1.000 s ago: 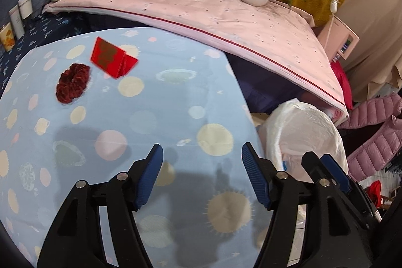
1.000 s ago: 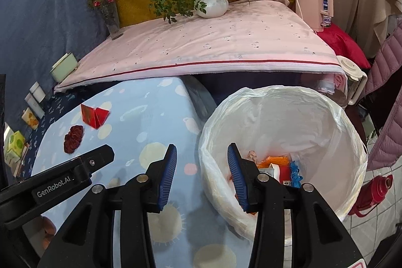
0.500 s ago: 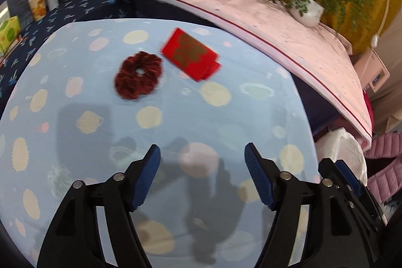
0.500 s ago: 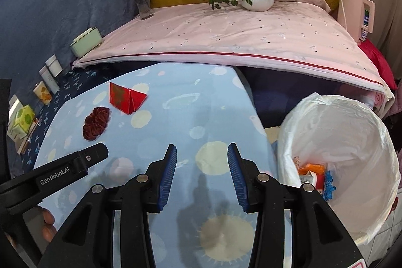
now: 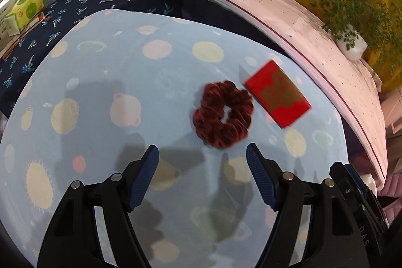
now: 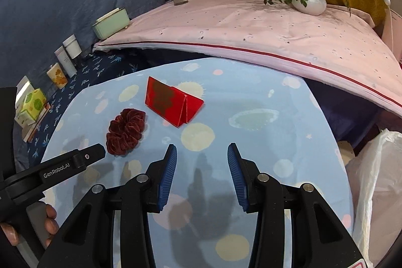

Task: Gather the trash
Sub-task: 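Move both grippers back to the dark red scrunchie and red card, then grasp the dark red scrunchie with the left gripper while the right gripper grasps the red card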

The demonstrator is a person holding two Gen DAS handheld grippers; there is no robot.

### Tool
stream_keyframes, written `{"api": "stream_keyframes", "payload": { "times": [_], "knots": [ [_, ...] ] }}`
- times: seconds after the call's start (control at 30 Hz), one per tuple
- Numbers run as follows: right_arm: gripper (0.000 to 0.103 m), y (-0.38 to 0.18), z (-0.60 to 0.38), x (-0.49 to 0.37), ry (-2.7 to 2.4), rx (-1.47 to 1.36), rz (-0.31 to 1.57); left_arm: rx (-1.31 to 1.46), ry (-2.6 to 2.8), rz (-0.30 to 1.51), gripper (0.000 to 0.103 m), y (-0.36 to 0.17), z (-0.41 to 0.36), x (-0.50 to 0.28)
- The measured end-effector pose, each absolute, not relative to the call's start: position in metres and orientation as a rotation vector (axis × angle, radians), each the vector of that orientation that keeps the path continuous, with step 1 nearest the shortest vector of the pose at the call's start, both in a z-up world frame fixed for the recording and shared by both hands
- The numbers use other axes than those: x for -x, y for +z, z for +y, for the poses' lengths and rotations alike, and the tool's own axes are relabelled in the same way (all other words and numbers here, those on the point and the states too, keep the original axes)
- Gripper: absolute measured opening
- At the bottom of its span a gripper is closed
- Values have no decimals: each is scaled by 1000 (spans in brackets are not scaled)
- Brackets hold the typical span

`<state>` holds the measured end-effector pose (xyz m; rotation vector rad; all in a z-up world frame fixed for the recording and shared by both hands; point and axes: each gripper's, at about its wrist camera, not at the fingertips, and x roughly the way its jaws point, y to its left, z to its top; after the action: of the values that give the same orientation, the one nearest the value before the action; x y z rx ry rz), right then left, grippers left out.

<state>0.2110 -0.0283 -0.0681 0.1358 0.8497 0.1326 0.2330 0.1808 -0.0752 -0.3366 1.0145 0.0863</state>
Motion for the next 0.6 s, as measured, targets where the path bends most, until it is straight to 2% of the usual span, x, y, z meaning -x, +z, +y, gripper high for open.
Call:
{"api": "stream_keyframes", "payload": {
  "times": [0.43, 0.6],
  "knots": [
    [41, -85, 10, -283, 161, -106, 871, 348, 77, 1056, 67, -103, 189, -293],
    [42, -93, 13, -300, 159, -100, 882, 321, 65, 1053, 62, -108, 182, -302]
  ]
}}
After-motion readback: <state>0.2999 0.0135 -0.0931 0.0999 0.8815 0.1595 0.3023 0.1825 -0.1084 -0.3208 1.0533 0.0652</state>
